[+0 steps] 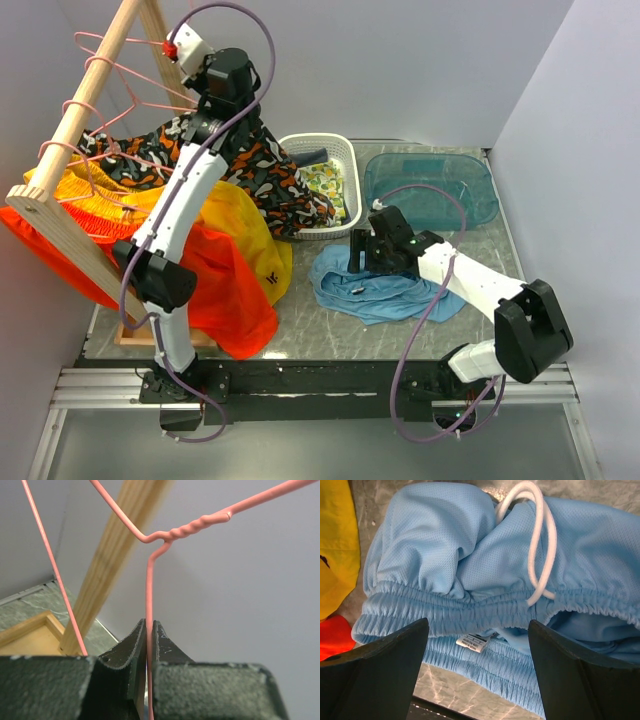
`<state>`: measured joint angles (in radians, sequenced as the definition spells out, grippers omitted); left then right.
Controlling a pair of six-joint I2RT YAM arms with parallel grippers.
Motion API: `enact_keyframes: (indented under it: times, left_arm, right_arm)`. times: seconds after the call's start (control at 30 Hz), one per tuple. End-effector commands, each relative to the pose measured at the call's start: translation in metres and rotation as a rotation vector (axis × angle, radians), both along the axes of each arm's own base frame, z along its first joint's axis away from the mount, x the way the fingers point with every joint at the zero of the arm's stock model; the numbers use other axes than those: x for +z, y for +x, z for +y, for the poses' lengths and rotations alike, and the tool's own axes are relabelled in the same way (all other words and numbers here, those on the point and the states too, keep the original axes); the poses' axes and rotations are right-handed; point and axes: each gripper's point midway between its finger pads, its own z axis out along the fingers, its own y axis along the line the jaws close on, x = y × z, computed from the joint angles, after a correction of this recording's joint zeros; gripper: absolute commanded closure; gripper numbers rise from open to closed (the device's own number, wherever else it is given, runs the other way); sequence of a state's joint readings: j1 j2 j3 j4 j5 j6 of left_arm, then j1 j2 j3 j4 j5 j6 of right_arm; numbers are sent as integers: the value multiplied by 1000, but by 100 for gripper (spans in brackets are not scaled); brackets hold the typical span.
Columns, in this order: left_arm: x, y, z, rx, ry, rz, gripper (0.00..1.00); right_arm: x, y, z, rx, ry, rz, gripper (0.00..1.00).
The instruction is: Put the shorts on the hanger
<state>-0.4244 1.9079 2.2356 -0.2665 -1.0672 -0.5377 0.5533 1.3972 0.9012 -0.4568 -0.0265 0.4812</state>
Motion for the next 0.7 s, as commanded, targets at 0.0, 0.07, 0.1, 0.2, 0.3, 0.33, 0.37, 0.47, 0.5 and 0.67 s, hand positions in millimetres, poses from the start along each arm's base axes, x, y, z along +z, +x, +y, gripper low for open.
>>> enact_keyframes:
  times: [0.0, 0.07, 0.1, 0.2, 0.3, 0.33, 0.37, 0.47, 0.5, 0.67]
  left_arm:
    - [45, -25, -12, -50, -68, -130, 98]
    - [47, -25, -21, -79, -73, -141, 98]
    - [49, -26, -29, -97, -78, -150, 98]
    - [52, -29, -47, -147, -82, -168, 99]
    - [53, -33, -68, -208, -86, -177, 99]
    - [54, -34, -74, -224, -93, -182, 99]
    - [53, -34, -80, -239, -95, -181, 99]
    - [59, -43, -108, -314, -103, -191, 99]
    - [59, -45, -114, -329, -105, -191, 99]
    - [63, -65, -156, -440, -120, -198, 99]
  right_arm:
    - [19, 3, 2, -4, 32, -78, 12]
    - [22, 1, 0, -10, 38, -89, 12]
    - [22, 0, 0, -12, 40, -91, 12]
    - [25, -4, -2, -19, 54, -102, 12]
    - [30, -6, -3, -27, 76, -121, 12]
    - [34, -6, -3, -30, 86, -133, 12]
    - [36, -5, -6, -49, 81, -144, 12]
    - [45, -5, -5, -65, 111, -177, 12]
    - [49, -6, -6, -70, 121, -190, 12]
    - [65, -9, -9, -100, 156, -237, 12]
